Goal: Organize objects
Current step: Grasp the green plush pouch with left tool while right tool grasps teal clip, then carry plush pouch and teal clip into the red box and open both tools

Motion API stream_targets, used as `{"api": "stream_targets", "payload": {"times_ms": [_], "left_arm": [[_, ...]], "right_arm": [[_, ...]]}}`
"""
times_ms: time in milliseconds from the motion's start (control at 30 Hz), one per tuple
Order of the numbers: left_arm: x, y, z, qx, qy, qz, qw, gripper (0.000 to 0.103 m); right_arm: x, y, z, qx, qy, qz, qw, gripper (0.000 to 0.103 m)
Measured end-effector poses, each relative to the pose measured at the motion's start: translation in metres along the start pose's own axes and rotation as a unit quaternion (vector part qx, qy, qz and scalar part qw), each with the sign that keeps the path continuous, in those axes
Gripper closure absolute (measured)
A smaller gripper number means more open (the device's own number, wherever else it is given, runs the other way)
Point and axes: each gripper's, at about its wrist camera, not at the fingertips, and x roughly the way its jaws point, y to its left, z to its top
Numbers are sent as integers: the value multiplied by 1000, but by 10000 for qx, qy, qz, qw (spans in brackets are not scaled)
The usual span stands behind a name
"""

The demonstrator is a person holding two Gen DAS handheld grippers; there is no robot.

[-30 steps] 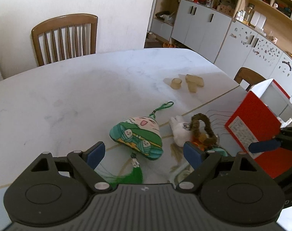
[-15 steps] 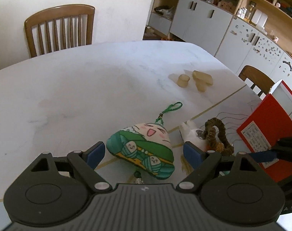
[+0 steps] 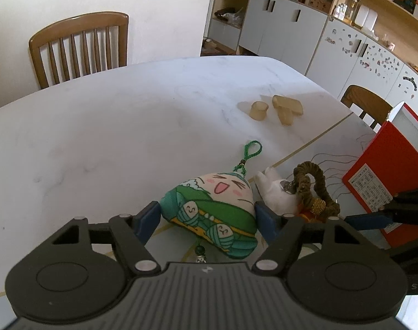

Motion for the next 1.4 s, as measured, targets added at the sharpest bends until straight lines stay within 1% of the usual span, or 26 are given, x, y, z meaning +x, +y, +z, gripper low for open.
{"api": "stream_targets", "payload": {"times_ms": [67,100,200,333,567,667,833,1000,1167,1400], "left_arm": [[-1,-1,-1,20,-6,10,10000,32],[-2,-2,-1,44,-3,13,10000,32],[-4,-4,-1,116,67,25,9999,34],[-11,-4,-2,105,65,2,9999,35],[-40,-1,-1,-56,-37,-93,9999,35],[-55,-4,-2,-29,-84,-134,9999,35],[-80,-13,-6,65,-80,-194,9998,35],[-103,-24,-3,100,-91,-372,9992,35],[-122,-41,7,208,-164,-498,9984,35],[-139,-84,25,555,-272,-706,9956,35]], "right_arm": [[0,0,0,15,-29,15,10000,68],[-1,0,-1,39,-40,8,10000,69],[-8,1,-3,60,-136,5,9999,69],[-22,-1,-2,182,-246,-34,9995,69],[-67,-9,-14,483,-386,174,9979,69],[-88,-8,-22,536,-465,301,9970,69],[-128,-5,-36,553,-675,354,9956,69],[-167,-17,-48,767,-889,266,9927,69],[-197,-39,-61,973,-1072,98,9894,69],[-217,-72,-74,1162,-1201,-138,9858,69]]}}
